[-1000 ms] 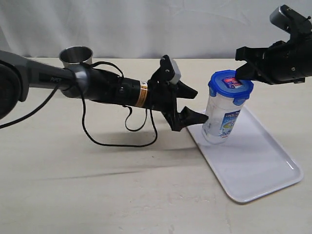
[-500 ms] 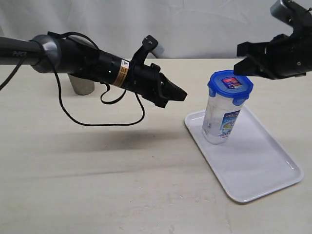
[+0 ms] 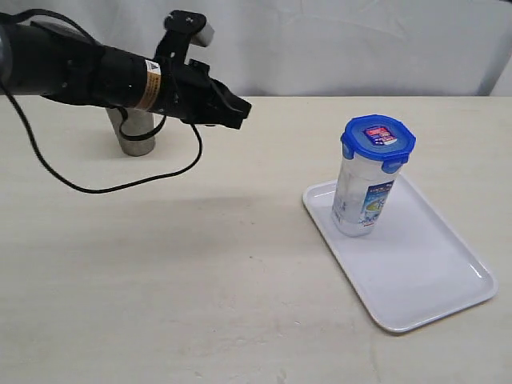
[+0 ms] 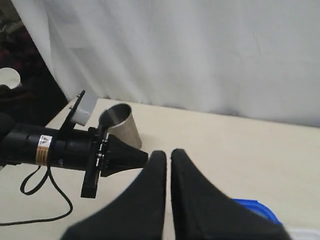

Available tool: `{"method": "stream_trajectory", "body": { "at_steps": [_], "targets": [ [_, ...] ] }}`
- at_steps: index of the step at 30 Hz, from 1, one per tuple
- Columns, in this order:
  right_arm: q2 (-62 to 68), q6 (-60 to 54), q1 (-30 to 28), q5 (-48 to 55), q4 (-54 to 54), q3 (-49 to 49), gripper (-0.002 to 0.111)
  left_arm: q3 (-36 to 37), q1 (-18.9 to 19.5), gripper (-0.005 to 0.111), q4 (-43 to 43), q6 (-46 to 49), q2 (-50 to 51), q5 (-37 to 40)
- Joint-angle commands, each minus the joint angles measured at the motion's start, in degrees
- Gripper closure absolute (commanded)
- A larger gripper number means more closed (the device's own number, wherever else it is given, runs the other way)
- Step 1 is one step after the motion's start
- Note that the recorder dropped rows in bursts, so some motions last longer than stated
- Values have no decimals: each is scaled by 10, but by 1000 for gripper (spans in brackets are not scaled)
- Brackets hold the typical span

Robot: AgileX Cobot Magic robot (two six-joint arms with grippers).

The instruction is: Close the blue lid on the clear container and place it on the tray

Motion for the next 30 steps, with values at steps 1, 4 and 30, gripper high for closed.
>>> {"method": "stream_trajectory", "body": {
  "at_steps": [1,4,30],
  "targets": [
    [-100,-17,5,-65,5,50,104,72,0,107,-3,-5,-87,134],
    [-162,-17,5,-127,5,91,104,118,0,107,-3,-5,-143,191],
    [-580,-72,5,-193,-12,284,104,443,0,107,-92,-8,-688,131]
  ]
}}
